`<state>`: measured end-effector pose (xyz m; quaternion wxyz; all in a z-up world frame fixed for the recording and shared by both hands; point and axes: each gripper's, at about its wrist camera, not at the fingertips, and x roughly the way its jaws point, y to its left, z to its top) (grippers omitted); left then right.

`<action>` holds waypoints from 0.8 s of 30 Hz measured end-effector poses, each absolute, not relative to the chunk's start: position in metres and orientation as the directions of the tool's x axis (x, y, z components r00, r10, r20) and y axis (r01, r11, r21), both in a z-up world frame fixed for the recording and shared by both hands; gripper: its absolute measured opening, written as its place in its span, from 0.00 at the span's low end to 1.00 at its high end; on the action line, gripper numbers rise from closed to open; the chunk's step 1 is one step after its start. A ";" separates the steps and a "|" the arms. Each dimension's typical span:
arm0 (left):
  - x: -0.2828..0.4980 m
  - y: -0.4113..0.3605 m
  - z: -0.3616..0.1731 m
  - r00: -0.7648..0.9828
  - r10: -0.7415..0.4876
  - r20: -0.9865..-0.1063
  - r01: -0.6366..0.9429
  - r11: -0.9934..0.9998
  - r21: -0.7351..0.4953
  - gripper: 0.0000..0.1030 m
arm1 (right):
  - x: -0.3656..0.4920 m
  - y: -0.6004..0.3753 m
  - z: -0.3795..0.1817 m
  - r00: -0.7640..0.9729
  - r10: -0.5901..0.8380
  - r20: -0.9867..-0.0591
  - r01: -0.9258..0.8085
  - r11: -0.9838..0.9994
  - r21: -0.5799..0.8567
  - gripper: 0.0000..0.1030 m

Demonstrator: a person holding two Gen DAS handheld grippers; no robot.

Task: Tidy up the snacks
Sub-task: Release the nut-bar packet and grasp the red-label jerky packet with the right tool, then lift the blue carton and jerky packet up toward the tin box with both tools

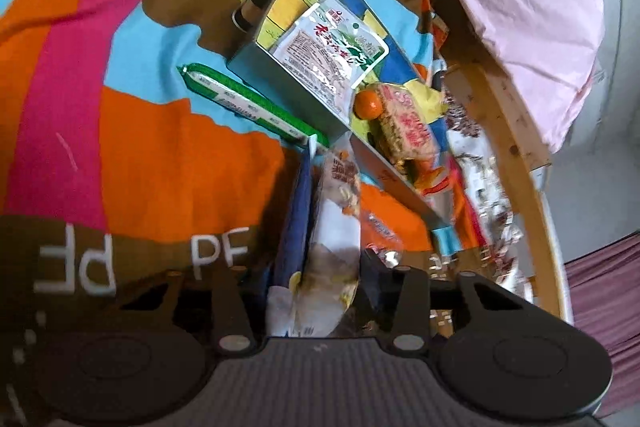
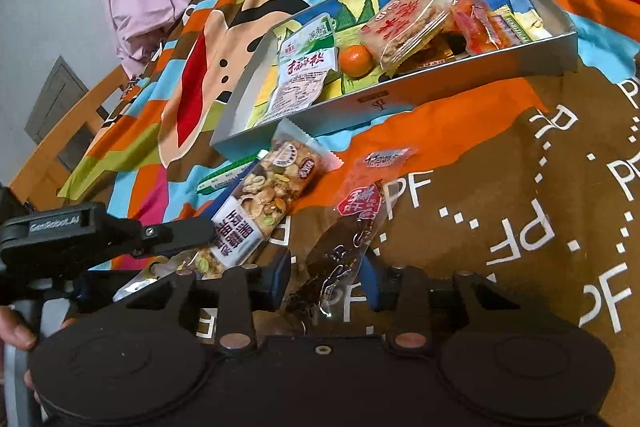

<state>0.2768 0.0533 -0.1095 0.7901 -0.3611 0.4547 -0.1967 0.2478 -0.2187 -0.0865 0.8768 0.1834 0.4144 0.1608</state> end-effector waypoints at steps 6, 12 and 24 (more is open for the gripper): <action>0.257 0.053 -0.092 0.562 -0.552 -0.616 -0.027 0.732 -0.680 0.44 | 0.247 -0.215 -0.085 0.610 0.400 -0.684 -0.147 0.905 0.399 0.31; 0.242 0.052 -0.086 0.548 -0.525 -0.651 -0.010 0.774 -0.633 0.44 | 0.242 -0.211 -0.082 0.613 0.381 -0.693 -0.178 0.920 0.349 0.30; 0.220 0.053 -0.079 0.554 -0.456 -0.697 -0.011 0.833 -0.554 0.44 | 0.230 -0.223 -0.076 0.592 0.362 -0.720 -0.157 0.928 0.337 0.38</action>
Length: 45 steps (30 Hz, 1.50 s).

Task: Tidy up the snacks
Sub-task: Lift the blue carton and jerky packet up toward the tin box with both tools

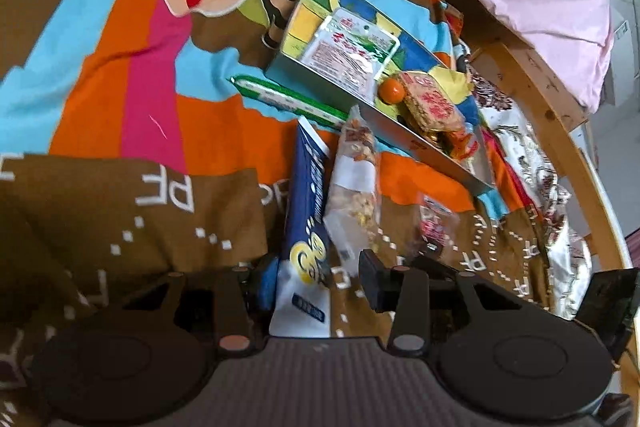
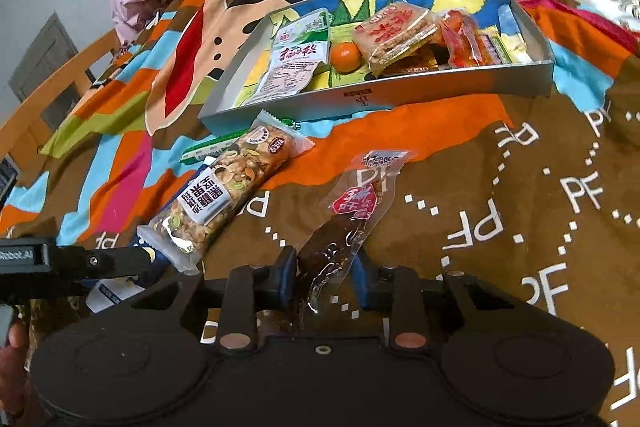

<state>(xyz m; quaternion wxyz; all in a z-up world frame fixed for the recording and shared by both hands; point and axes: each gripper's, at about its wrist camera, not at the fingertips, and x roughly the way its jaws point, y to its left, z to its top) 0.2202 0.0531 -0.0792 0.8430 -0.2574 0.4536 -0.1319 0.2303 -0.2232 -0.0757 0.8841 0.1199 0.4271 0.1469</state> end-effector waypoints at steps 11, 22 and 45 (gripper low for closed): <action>0.240 0.027 -0.083 0.551 -0.366 -0.750 0.098 0.921 -0.378 0.52 | 0.235 -0.191 -0.085 0.634 0.308 -0.709 -0.257 0.949 0.183 0.62; 0.225 -0.008 -0.080 0.574 -0.244 -0.782 0.224 0.965 -0.137 0.52 | 0.227 -0.183 -0.085 0.654 0.234 -0.719 -0.288 0.956 0.049 0.46; 0.221 -0.017 -0.080 0.616 -0.158 -0.772 0.196 0.980 -0.044 0.42 | 0.220 -0.186 -0.083 0.683 0.173 -0.709 -0.265 0.964 -0.019 0.49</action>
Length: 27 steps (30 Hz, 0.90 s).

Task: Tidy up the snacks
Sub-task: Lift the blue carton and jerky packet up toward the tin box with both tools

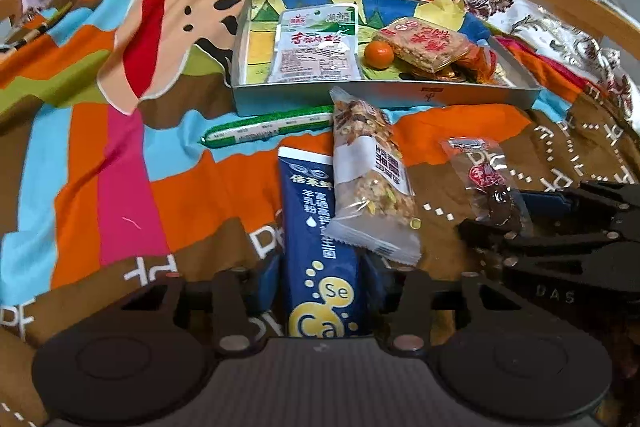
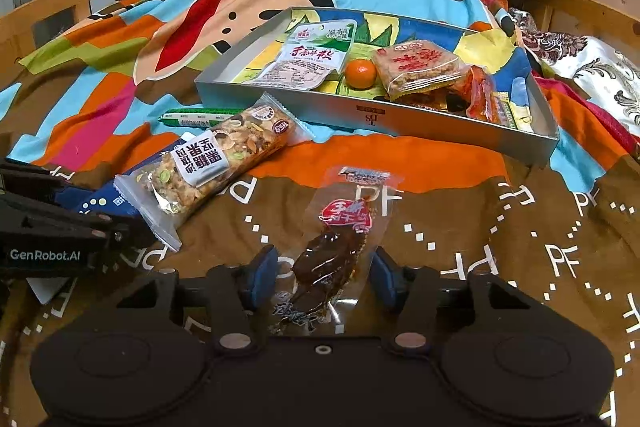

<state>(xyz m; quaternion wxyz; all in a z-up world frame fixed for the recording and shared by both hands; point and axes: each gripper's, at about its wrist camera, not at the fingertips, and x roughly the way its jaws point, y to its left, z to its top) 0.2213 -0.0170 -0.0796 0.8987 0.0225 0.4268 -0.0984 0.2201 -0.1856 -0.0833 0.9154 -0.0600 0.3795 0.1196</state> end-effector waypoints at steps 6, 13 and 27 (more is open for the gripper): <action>0.211 -0.014 -0.074 0.606 -0.178 -0.775 0.204 0.977 -0.064 0.36 | 0.207 -0.181 -0.076 0.709 0.144 -0.690 -0.286 0.954 -0.094 0.47; 0.187 -0.014 -0.062 0.610 -0.189 -0.770 0.202 0.976 -0.079 0.34 | 0.170 -0.171 -0.064 0.785 0.106 -0.610 -0.326 0.908 -0.263 0.47; 0.159 -0.009 -0.006 0.735 -0.143 -0.663 0.138 0.989 -0.060 0.34 | 0.136 -0.182 -0.029 0.888 0.151 -0.435 -0.292 0.914 -0.280 0.47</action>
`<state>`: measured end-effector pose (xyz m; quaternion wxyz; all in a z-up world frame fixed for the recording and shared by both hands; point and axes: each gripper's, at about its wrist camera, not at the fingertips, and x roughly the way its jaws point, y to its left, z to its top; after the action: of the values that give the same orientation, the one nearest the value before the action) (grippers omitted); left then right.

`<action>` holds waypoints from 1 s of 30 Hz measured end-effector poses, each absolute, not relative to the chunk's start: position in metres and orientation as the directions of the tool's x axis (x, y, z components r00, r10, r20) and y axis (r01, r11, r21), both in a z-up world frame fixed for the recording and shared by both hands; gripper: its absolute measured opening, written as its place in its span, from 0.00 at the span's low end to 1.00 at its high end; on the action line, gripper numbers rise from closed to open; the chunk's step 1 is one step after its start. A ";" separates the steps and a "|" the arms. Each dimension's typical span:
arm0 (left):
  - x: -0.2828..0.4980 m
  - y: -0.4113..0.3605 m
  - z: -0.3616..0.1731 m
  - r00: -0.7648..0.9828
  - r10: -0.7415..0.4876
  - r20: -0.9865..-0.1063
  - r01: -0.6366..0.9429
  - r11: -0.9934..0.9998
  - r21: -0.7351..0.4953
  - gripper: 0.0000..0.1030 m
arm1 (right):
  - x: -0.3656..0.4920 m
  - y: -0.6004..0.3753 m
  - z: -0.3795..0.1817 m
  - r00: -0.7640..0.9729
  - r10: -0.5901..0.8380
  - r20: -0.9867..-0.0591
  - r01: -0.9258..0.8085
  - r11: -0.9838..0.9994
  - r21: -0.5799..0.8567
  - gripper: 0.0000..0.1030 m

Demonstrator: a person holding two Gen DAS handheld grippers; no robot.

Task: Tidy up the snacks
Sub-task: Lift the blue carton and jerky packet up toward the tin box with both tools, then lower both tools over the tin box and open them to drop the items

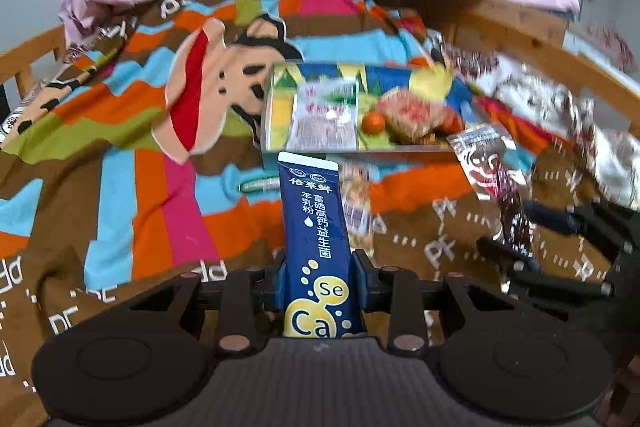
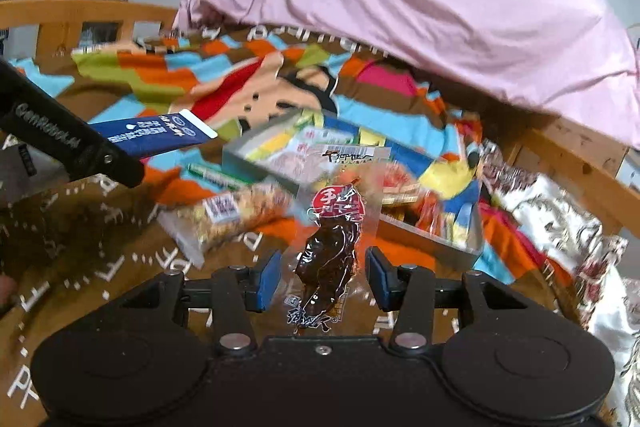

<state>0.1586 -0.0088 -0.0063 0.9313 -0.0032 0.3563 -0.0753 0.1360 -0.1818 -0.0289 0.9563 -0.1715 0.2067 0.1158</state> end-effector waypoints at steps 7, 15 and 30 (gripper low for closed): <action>0.161 -0.018 0.011 0.813 -0.173 -0.556 0.122 0.984 -0.127 0.34 | 0.141 -0.192 -0.013 0.915 0.170 -0.367 -0.276 0.926 -0.260 0.47; 0.195 -0.028 0.024 0.842 -0.211 -0.497 0.094 0.964 -0.249 0.34 | 0.177 -0.214 0.011 0.941 0.165 -0.296 -0.252 0.924 -0.289 0.47; 0.332 -0.059 0.027 0.820 -0.239 -0.520 0.075 0.946 -0.316 0.34 | 0.326 -0.287 0.022 0.962 0.079 -0.260 -0.096 0.994 -0.054 0.47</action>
<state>0.3322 -0.0592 0.0274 0.9432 -0.1422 0.2884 -0.0831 0.3259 -0.2873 0.0215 0.9900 -0.0330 0.1300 0.0441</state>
